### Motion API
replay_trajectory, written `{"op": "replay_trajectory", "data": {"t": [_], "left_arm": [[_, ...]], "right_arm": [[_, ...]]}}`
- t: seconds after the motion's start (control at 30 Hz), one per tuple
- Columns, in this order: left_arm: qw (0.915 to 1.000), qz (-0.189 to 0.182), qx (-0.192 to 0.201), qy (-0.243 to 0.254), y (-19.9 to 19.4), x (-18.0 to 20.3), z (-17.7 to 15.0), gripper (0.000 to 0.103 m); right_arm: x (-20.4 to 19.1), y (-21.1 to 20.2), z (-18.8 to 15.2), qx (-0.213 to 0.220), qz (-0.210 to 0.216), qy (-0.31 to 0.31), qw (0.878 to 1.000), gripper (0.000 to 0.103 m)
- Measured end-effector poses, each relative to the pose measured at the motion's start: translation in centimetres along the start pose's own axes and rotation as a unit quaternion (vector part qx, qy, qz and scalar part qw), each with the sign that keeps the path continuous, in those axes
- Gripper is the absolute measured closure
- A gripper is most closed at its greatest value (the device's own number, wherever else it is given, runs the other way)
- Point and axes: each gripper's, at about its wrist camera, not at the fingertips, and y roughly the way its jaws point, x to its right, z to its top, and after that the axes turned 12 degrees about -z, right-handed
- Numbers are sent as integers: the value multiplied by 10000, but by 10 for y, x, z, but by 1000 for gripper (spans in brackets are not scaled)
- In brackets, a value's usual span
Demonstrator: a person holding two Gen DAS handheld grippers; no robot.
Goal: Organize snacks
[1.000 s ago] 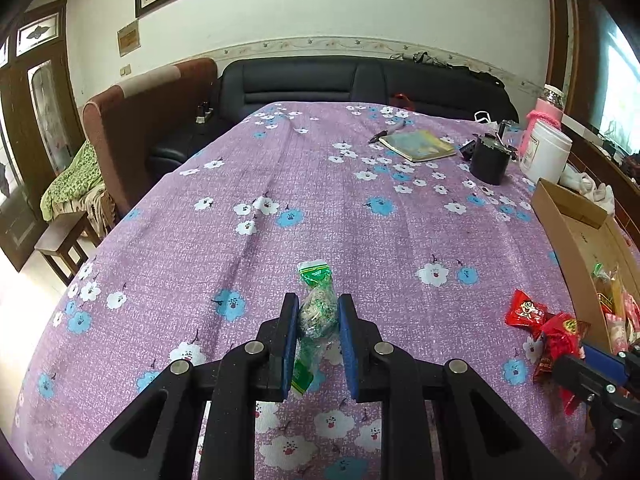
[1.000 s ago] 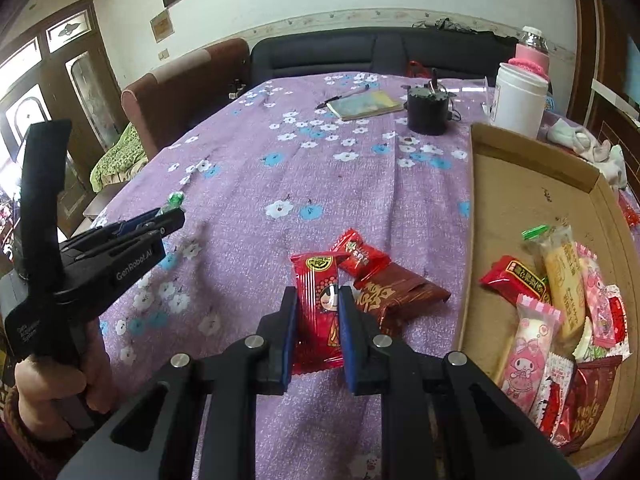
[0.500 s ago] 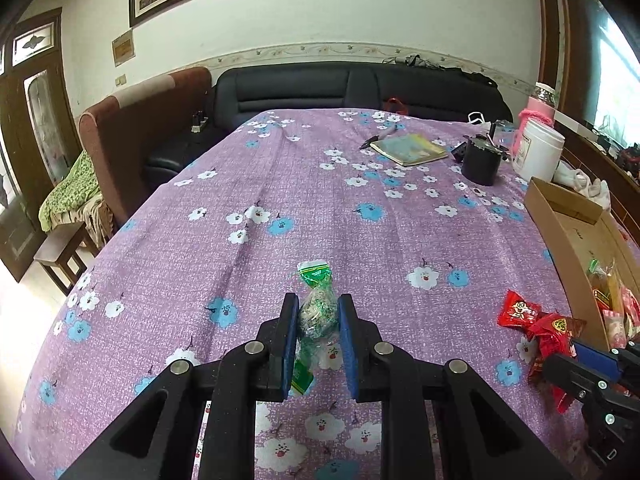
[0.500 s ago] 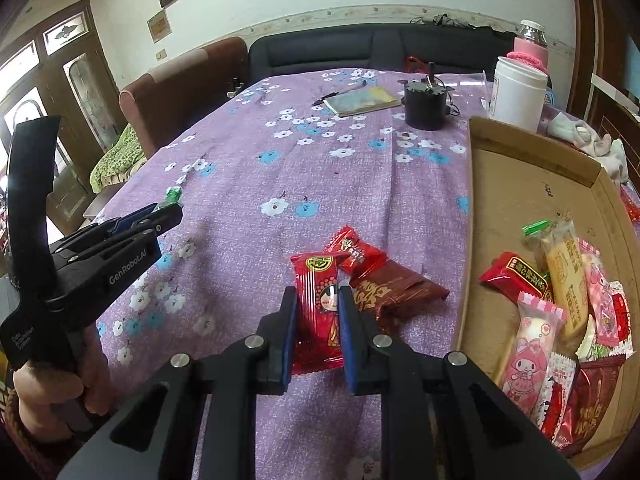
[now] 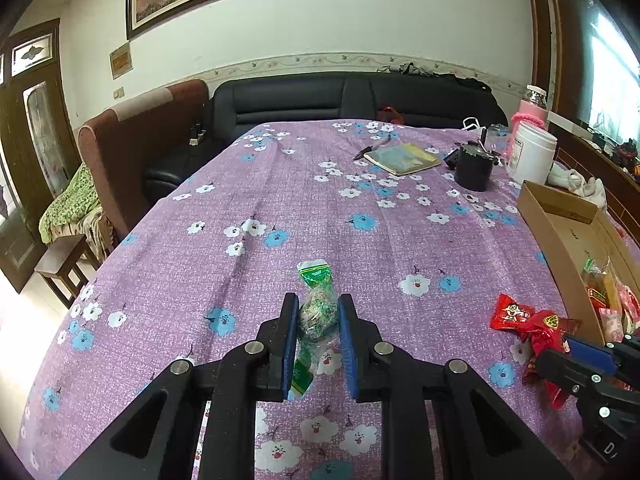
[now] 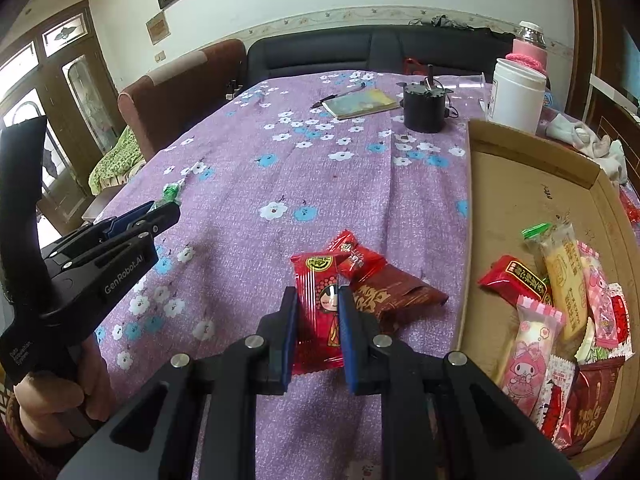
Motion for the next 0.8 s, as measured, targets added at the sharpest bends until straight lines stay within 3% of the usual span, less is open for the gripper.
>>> {"op": "replay_trajectory", "data": {"t": [0.5,0.8], "left_arm": [[9999,-75,135,69,-8,4,-1,83],[9960,-795,348,-212,-22,-3,4,83]], "right_arm": [[2,-6,0,100,-123,-5,9999,85],[41,-18,15,306,-227,530,9979,84]]}}
